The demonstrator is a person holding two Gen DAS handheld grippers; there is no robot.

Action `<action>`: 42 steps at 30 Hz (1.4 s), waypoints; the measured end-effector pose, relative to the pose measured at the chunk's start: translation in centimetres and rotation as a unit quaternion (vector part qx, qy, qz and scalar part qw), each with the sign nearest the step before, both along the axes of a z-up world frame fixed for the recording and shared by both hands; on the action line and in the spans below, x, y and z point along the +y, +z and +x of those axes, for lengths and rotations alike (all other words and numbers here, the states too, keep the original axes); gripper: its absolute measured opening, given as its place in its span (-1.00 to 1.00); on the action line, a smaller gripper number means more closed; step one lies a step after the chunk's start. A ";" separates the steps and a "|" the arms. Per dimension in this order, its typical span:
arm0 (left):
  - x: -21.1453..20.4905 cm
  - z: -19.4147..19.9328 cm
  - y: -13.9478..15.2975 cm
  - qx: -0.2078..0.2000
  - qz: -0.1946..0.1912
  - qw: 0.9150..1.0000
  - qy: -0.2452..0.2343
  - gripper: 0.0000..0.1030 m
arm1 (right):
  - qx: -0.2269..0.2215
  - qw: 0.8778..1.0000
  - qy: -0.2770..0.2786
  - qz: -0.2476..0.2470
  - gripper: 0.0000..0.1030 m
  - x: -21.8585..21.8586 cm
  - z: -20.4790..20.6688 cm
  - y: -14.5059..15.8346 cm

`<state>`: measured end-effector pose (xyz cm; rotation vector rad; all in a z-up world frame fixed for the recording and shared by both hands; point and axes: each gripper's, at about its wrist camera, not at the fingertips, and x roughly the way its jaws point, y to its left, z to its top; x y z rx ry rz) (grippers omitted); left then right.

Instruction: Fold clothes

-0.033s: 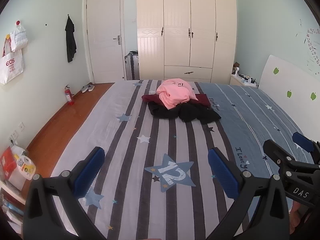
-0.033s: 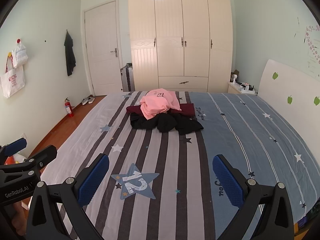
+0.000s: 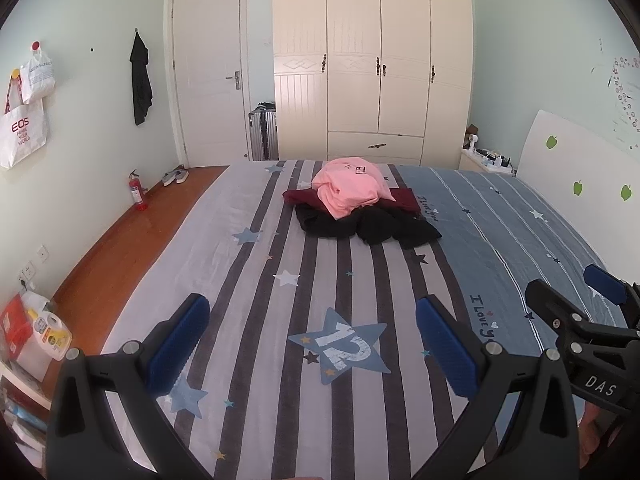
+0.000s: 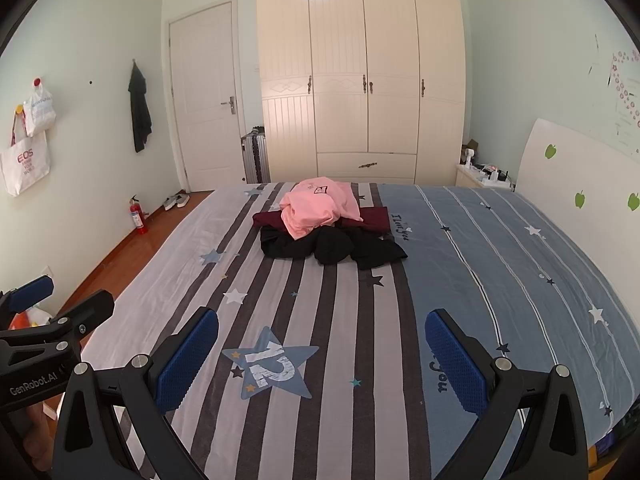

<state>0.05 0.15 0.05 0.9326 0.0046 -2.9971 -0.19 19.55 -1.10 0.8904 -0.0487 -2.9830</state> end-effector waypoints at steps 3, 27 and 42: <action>0.3 0.1 0.1 0.002 -0.001 1.000 0.001 0.99 | 0.001 1.000 0.000 0.001 0.99 0.0 0.0 0.0; 0.0 0.2 0.2 0.007 0.003 1.000 0.004 0.99 | 0.002 1.000 -0.002 0.002 0.99 0.2 0.0 0.5; -0.1 0.5 0.7 0.008 0.001 1.000 0.004 0.99 | 0.005 1.000 -0.004 0.004 0.99 0.1 0.2 0.8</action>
